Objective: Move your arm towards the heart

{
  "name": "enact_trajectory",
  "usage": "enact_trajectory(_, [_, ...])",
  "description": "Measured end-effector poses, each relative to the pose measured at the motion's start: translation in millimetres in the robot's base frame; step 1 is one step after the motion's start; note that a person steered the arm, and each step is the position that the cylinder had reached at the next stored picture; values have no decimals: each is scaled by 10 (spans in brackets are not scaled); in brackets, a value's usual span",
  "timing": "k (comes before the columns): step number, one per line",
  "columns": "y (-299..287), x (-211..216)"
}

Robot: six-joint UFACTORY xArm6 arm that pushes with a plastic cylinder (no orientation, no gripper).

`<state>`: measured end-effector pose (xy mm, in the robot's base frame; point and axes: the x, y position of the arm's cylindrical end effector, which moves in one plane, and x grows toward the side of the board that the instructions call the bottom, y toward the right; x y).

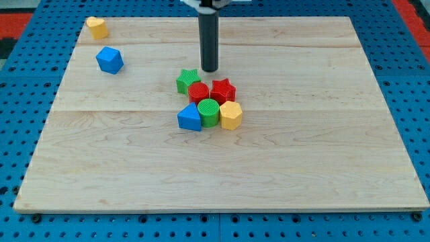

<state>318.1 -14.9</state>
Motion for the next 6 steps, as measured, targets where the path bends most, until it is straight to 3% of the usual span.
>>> enact_trajectory(2, [-1383, -1241])
enact_trajectory(3, [-1431, -1267])
enact_trajectory(5, [-2321, -1261])
enact_trajectory(6, [-2417, -1132])
